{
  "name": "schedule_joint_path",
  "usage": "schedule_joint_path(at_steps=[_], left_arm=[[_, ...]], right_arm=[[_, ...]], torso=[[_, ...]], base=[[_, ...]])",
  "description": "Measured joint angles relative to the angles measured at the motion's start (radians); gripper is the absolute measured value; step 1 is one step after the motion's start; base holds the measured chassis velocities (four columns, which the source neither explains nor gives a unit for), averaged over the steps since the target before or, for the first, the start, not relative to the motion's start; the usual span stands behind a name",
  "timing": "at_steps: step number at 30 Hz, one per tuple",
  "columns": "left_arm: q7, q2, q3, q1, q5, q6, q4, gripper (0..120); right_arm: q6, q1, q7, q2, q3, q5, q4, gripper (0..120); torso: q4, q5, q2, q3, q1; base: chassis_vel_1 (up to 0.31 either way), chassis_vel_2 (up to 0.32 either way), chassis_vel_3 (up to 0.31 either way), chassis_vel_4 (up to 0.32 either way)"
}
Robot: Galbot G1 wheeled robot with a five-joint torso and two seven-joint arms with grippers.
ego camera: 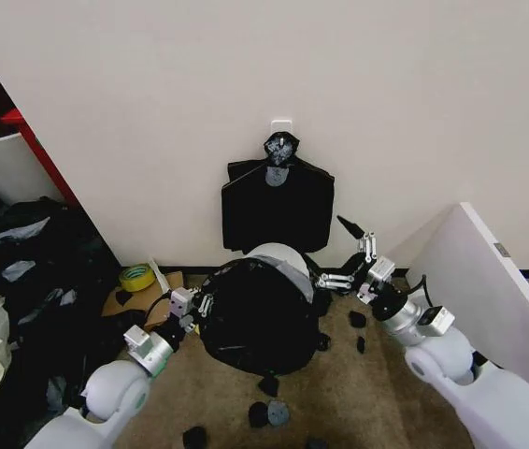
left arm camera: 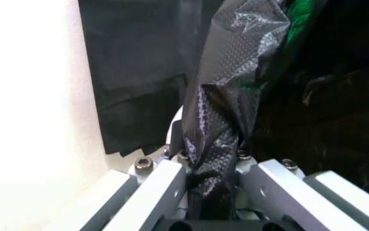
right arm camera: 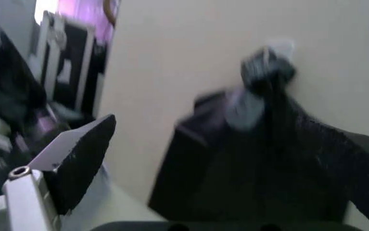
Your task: Place the garbage bag over the trash bin.
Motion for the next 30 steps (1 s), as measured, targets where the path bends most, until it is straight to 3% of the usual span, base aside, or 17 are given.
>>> schedule_joint_path(at_steps=[5, 13, 22, 30], left_arm=[[-0.001, 0.002, -0.009, -0.008, -0.006, -0.003, 0.001, 0], [-0.011, 0.005, -0.014, -0.010, -0.013, 0.000, -0.004, 0], [-0.014, 0.008, -0.033, 0.007, -0.018, 0.002, -0.042, 0], [-0.003, 0.004, -0.041, 0.015, -0.029, 0.006, -0.063, 0]], right_arm=[[0.021, -0.026, -0.040, 0.014, -0.001, 0.004, -0.032, 100], [0.005, -0.061, -0.030, 0.035, -0.053, 0.033, 0.026, 100], [-0.147, -0.064, 0.188, 0.039, -0.103, -0.099, 0.056, 100], [-0.111, -0.045, 0.218, 0.052, -0.098, -0.150, -0.015, 100]], torso=[[-0.0001, 0.0000, 0.000, 0.000, 0.000], [0.0000, 0.0000, 0.000, 0.000, 0.000], [0.0000, 0.0001, 0.000, 0.000, 0.000], [0.0000, 0.0001, 0.000, 0.000, 0.000]], base=[[0.000, 0.000, 0.000, 0.000], [0.000, 0.000, 0.000, 0.000], [0.000, 0.000, 0.000, 0.000], [0.000, 0.000, 0.000, 0.000]])
